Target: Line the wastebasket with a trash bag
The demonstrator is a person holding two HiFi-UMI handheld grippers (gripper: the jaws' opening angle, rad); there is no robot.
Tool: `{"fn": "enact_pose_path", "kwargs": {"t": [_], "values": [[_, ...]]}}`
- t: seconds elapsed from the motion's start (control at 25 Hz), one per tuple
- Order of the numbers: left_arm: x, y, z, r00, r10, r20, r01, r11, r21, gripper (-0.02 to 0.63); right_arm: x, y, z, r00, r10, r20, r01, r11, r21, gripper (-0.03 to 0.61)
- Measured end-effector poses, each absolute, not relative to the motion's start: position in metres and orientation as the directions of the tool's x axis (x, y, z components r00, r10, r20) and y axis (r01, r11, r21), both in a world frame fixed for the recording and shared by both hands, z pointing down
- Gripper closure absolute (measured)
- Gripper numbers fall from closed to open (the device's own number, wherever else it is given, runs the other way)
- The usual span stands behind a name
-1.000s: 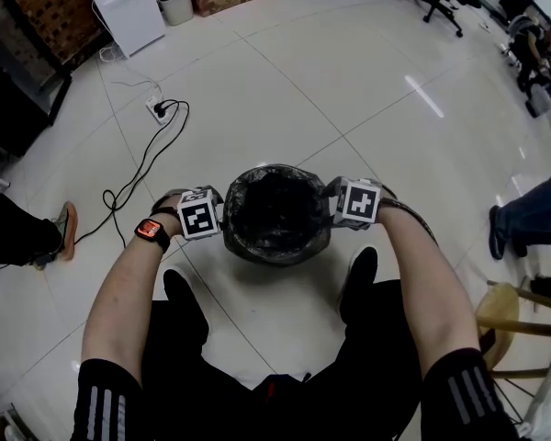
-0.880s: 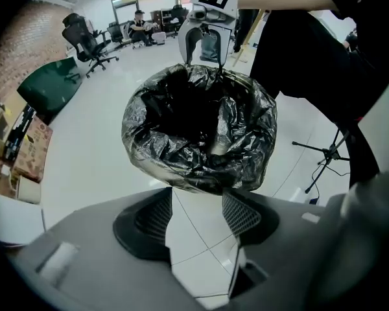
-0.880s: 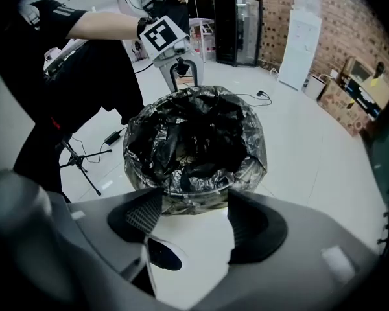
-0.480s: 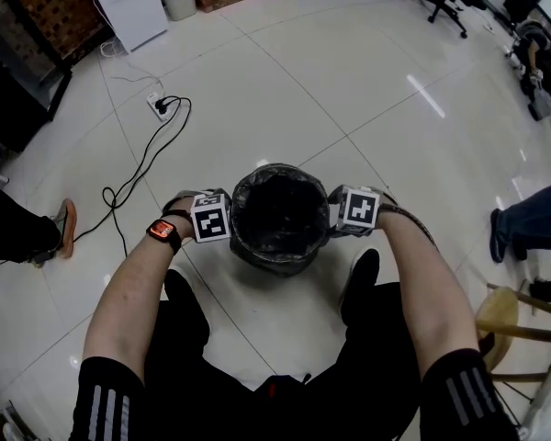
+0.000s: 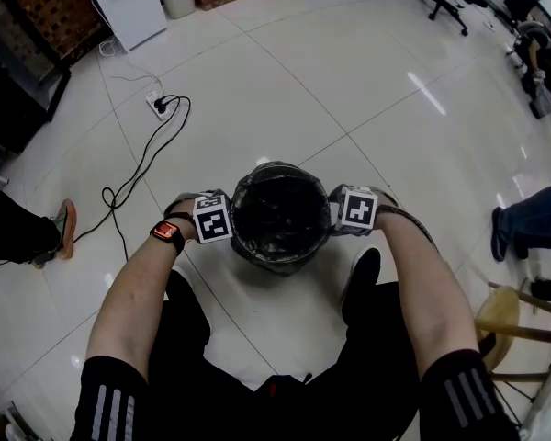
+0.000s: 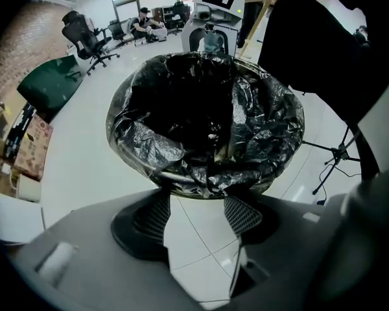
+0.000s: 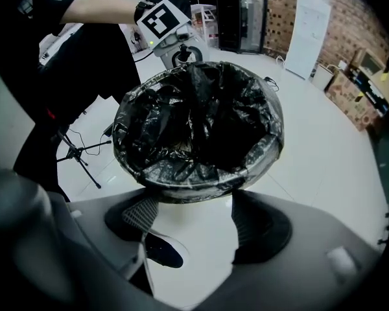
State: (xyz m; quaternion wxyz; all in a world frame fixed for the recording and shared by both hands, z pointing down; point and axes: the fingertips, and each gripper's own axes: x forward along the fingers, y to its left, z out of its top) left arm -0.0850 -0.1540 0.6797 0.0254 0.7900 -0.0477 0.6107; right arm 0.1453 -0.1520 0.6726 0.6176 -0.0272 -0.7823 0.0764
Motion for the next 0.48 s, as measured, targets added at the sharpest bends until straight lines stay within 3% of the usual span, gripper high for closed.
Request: {"fn": "enact_pose_path", "kwargs": {"t": [0.28, 0.48], "values": [[-0.110, -0.152, 0.677, 0.210, -0.046, 0.977, -0.136, -0.991, -0.018, 0.360, 0.163, -0.159, 0.656, -0.261, 0.120, 0.958, -0.099, 0.984, -0.150, 0.218], [-0.115, -0.163, 0.650, 0.234, -0.117, 0.965, -0.188, -0.979, -0.073, 0.360, 0.161, -0.181, 0.617, -0.346, 0.013, 0.938, -0.157, 0.985, -0.072, 0.224]]}}
